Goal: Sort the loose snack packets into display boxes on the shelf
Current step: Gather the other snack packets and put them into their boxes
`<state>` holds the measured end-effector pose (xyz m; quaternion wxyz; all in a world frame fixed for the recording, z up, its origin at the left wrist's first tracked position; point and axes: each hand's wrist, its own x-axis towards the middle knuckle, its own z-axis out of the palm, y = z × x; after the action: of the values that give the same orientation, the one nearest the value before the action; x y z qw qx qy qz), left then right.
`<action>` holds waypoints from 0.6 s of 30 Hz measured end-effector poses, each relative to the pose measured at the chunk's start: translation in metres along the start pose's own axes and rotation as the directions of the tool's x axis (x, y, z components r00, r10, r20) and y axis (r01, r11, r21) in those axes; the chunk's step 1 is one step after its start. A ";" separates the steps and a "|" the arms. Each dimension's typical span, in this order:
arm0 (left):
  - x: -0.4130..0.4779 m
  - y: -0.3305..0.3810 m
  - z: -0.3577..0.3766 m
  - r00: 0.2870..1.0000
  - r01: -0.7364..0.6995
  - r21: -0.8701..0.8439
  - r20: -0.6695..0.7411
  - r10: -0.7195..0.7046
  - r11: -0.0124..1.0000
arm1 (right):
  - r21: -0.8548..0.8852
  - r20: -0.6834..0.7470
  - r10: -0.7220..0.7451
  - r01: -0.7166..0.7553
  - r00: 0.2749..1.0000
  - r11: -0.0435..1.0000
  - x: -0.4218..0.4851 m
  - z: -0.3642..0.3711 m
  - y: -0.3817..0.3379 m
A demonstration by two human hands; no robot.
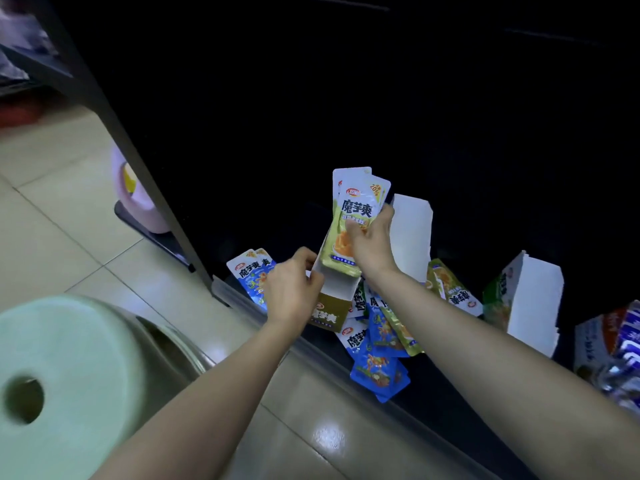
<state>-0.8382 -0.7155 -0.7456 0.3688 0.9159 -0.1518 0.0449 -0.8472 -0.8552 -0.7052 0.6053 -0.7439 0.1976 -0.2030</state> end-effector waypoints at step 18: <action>0.029 -0.006 0.006 0.970 0.188 -0.017 -0.152 -0.188 0.982 | -0.268 0.123 0.044 -0.010 0.991 0.963 0.011 -0.008 0.024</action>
<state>-0.8088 -0.7226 -0.7485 0.3832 0.9195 -0.0358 0.0798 -0.8431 -0.8724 -0.7267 0.5136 -0.8274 0.1941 -0.1182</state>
